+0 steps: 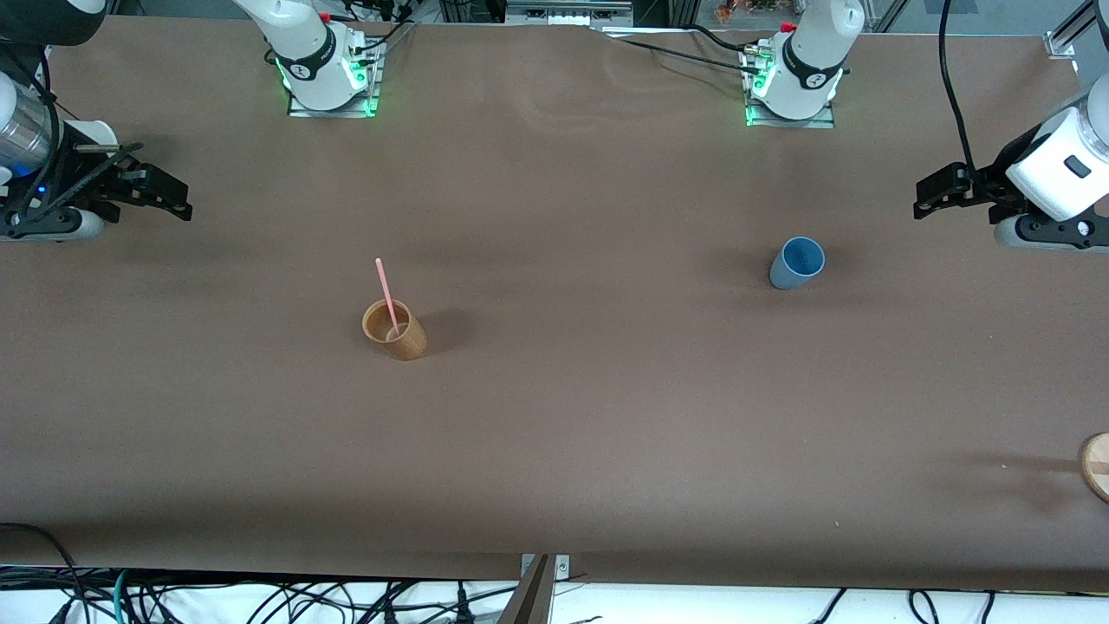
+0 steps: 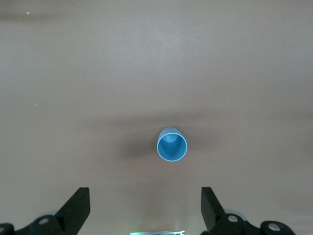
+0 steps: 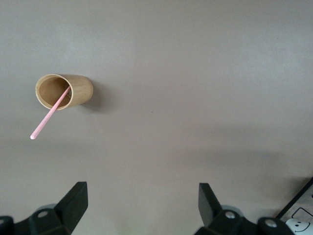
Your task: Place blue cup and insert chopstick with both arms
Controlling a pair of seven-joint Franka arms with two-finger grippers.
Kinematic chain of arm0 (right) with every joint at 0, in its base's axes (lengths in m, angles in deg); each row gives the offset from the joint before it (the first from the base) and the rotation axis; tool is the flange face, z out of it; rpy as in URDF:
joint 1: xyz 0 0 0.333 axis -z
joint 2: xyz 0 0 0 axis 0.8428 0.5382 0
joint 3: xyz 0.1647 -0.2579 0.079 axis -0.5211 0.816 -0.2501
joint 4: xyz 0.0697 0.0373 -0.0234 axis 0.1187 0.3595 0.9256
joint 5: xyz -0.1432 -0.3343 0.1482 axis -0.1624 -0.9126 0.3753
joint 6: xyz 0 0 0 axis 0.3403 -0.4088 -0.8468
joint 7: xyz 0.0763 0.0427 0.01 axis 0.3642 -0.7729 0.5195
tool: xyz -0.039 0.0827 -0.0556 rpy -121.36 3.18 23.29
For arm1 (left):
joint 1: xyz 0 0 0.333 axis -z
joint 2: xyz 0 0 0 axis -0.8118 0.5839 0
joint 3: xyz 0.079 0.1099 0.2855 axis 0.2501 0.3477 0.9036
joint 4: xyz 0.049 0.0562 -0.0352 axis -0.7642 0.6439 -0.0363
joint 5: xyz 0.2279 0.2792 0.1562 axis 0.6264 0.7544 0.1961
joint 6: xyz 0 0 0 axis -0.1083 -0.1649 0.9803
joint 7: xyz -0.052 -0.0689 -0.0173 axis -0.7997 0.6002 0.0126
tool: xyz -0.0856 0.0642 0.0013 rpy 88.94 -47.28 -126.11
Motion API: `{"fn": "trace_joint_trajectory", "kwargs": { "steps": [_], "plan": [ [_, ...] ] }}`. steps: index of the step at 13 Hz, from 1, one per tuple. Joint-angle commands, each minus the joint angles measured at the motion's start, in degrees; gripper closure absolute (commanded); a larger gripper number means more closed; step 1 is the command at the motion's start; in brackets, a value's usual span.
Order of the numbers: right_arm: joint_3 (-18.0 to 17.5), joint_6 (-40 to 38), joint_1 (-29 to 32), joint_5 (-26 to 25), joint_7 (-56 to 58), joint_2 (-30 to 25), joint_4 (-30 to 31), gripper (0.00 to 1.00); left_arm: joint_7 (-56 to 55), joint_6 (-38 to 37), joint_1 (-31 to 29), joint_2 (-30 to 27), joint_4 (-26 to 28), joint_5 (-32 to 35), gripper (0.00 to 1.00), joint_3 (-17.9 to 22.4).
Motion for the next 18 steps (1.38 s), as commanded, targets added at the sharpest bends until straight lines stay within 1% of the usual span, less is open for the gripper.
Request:
{"fn": "trace_joint_trajectory", "kwargs": {
  "steps": [1, 13, 16, 18],
  "plan": [
    [-0.1, -0.8, 0.5, 1.0, 1.0, 0.5, -1.1, 0.0, -0.3, -0.9, 0.2, 0.8, -1.8, -0.5, 0.0, 0.1],
    [-0.3, -0.9, 0.7, 1.0, 1.0, 0.4, -1.2, 0.0, -0.4, -0.8, -1.2, 1.4, -1.7, -0.9, 0.0, 0.4],
    [-0.2, -0.9, 0.7, 1.0, 1.0, 0.5, -1.2, 0.0, -0.7, -0.7, -1.2, 4.7, -1.5, 0.0, 0.0, 0.1],
    [-0.2, -0.9, 0.7, 1.0, 1.0, 0.5, -1.2, 0.0, -0.6, -0.5, -1.2, 6.8, -0.2, 0.0, 0.0, 0.1]
  ]
}}
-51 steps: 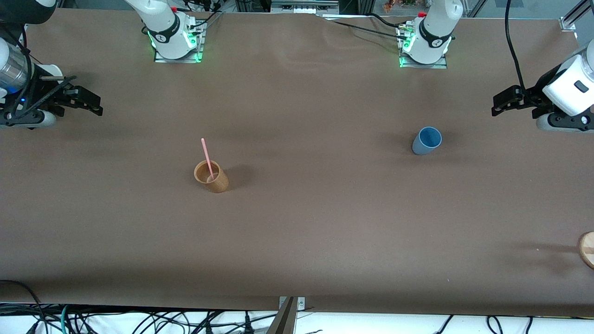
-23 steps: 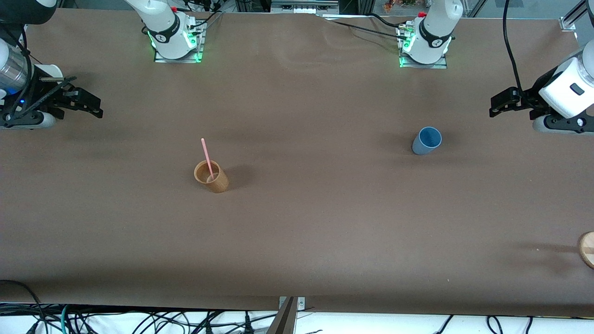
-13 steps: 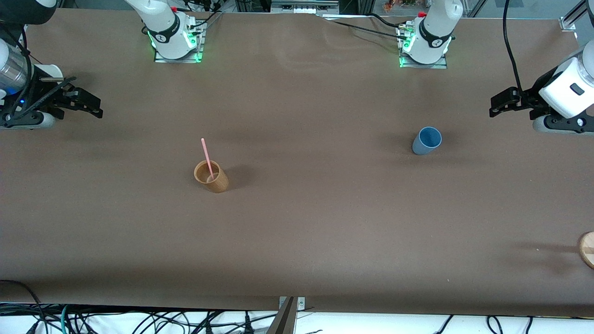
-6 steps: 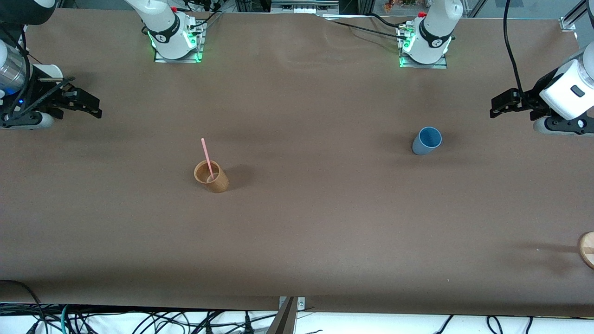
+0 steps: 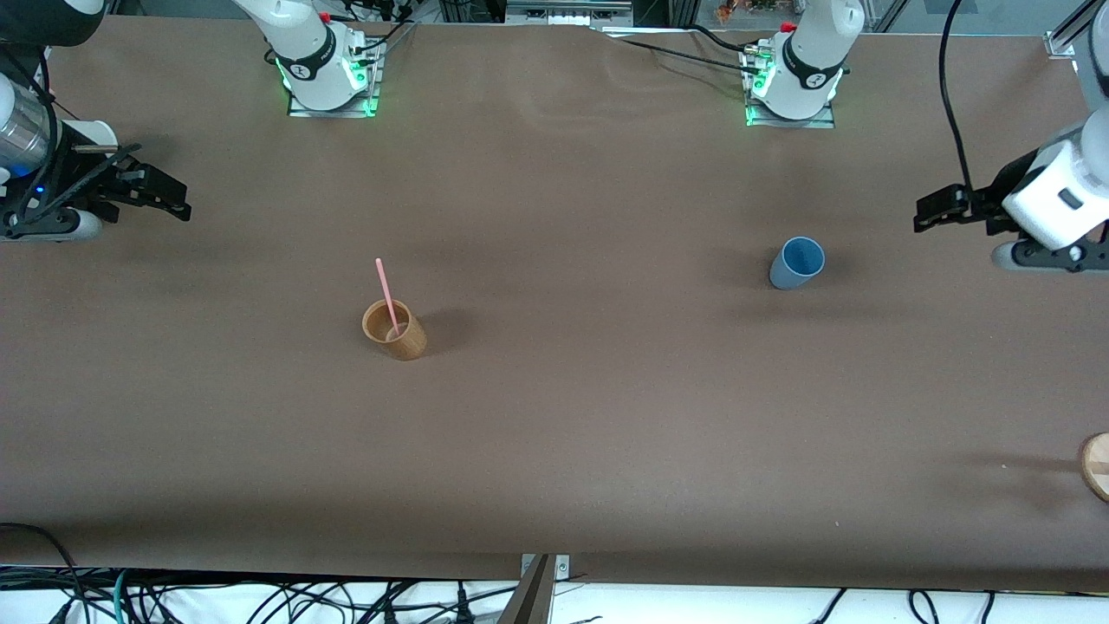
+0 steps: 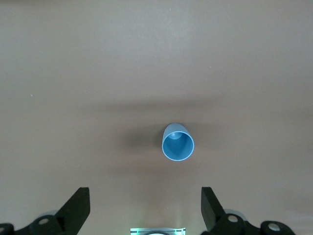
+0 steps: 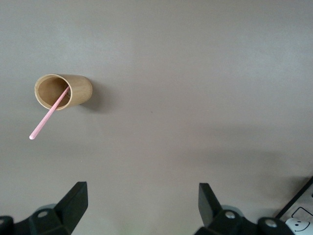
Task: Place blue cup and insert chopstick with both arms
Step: 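Move the left gripper over the blue cup and lower around it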
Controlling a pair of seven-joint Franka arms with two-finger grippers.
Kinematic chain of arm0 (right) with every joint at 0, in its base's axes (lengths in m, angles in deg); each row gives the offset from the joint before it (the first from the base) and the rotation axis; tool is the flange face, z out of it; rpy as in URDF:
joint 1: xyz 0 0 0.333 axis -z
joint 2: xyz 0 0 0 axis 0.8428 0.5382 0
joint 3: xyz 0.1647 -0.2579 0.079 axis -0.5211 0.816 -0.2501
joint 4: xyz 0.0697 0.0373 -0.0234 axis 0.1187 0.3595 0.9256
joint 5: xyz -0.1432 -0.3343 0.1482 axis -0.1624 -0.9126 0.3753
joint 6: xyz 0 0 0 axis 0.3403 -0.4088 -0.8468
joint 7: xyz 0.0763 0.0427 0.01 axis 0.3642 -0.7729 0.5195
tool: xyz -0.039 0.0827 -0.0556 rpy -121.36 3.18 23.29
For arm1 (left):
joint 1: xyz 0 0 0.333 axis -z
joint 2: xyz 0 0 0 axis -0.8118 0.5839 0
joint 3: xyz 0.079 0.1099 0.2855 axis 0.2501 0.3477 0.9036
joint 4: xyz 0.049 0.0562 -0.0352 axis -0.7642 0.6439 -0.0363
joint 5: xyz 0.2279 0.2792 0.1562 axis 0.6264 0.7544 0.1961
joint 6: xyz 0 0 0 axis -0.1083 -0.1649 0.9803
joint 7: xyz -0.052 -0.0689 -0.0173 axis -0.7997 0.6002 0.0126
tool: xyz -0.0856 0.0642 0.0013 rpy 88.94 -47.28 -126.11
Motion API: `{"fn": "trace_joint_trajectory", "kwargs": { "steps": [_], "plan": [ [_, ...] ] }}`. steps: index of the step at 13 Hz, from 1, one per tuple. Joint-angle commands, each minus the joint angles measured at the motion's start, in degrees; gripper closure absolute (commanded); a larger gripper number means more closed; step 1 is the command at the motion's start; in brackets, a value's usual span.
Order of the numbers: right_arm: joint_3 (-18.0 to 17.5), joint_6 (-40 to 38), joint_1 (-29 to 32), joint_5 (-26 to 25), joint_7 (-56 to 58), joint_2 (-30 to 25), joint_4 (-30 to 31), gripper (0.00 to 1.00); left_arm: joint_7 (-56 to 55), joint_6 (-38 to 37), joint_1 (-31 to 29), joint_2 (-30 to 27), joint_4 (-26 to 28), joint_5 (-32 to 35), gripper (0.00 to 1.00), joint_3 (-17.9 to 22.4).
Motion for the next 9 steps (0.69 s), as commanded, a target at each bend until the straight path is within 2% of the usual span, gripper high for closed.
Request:
{"fn": "trace_joint_trajectory", "kwargs": {
  "steps": [1, 3, 6, 9],
  "plan": [
    [-0.3, -0.8, 0.6, 1.0, 1.0, 0.5, -1.2, 0.0, -0.5, 0.5, -0.1, 3.1, 0.6, 0.0, 0.0, -0.2],
    [-0.3, -0.9, 0.6, 1.0, 1.0, 0.5, -1.2, 0.0, -0.5, 8.2, 0.6, 1.0, 8.7, 0.0, 0.0, -0.3],
    [-0.3, -0.9, 0.6, 1.0, 1.0, 0.5, -1.2, 0.0, -0.2, 22.8, 0.7, -3.3, 23.8, 0.1, 0.0, -0.3],
    [-0.1, -0.9, 0.6, 1.1, 1.0, 0.5, -1.1, 0.0, -0.2, 31.2, 0.7, -3.5, 31.3, 0.1, 0.0, -0.3]
  ]
}}
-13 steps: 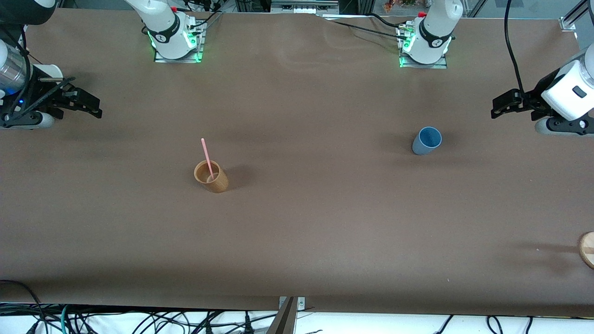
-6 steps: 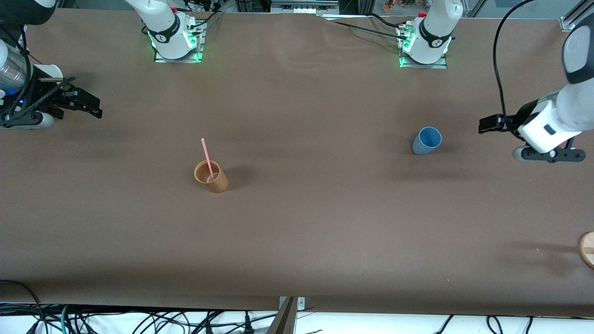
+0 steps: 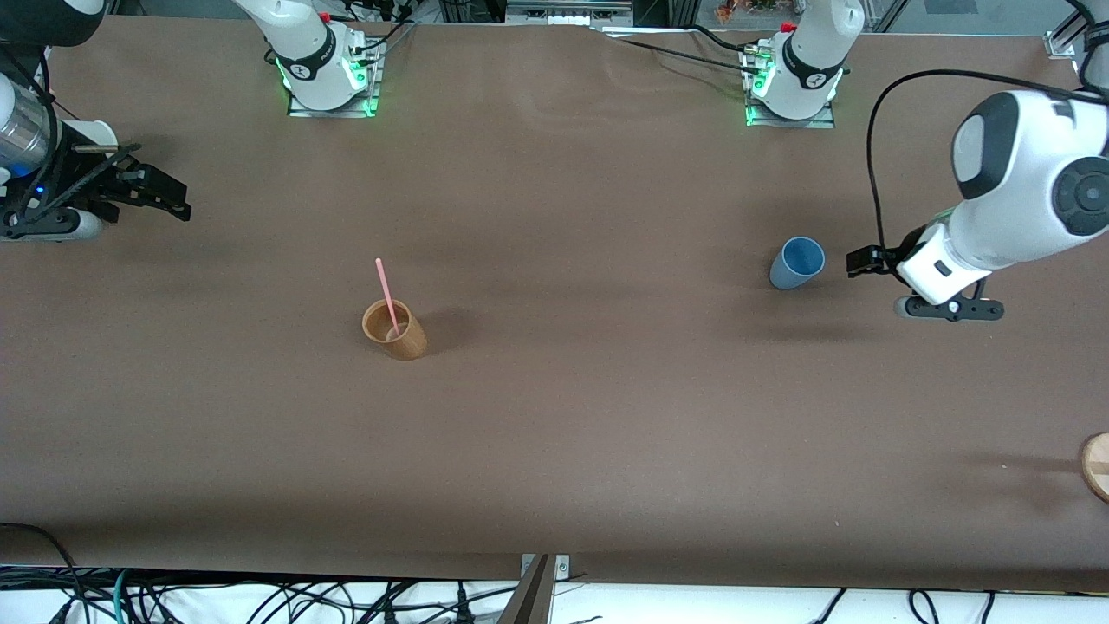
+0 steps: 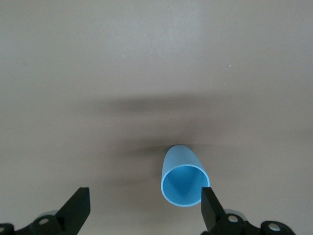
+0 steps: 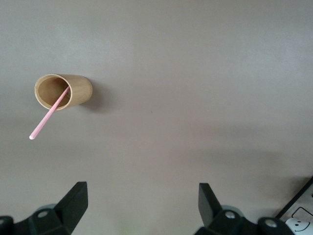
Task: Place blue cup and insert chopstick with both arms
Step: 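Move the left gripper over the blue cup and lower around it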
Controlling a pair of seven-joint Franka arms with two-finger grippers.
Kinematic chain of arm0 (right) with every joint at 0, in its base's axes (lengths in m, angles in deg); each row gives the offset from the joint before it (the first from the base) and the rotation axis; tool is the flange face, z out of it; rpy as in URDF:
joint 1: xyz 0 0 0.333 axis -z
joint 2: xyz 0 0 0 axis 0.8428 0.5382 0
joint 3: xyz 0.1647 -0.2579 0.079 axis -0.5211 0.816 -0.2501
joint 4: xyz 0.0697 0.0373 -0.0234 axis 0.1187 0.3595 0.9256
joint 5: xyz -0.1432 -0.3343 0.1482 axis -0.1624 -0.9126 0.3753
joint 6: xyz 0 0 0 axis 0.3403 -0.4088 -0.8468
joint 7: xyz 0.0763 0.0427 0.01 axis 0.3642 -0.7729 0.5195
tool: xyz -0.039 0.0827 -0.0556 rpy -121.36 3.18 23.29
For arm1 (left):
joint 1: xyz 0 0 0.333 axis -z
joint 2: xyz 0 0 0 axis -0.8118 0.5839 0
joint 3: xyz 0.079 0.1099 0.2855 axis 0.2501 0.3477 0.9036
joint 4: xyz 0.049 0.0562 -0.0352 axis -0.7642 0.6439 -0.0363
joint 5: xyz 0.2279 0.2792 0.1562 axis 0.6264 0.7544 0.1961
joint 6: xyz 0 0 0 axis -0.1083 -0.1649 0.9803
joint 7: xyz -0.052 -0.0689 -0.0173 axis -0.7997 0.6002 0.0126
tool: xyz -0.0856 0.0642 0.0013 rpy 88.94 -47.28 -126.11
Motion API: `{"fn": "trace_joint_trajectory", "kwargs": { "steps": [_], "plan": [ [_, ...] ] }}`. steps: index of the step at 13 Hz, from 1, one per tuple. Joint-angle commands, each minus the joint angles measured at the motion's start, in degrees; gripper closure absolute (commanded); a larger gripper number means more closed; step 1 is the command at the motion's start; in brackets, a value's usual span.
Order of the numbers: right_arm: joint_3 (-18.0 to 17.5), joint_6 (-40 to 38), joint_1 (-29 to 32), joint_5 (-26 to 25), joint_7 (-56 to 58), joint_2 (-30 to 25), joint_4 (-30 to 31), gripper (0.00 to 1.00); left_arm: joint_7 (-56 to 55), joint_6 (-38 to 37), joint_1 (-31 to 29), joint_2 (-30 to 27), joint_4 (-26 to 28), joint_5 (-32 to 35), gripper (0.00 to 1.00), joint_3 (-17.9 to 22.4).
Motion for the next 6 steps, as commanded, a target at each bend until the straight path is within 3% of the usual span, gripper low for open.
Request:
{"fn": "trace_joint_trajectory", "kwargs": {
  "steps": [1, 6],
  "plan": [
    [0.0, -0.9, 0.7, 1.1, 0.9, 0.4, -1.1, 0.0, -0.2, 7.2, 0.2, -3.7, 9.0, 0.1, 0.0, 0.0],
    [0.1, -0.8, 0.7, 1.1, 0.9, 0.4, -1.1, 0.0, -0.2, 18.1, 0.2, -5.1, 18.5, 0.2, 0.0, 0.0]
  ]
}}
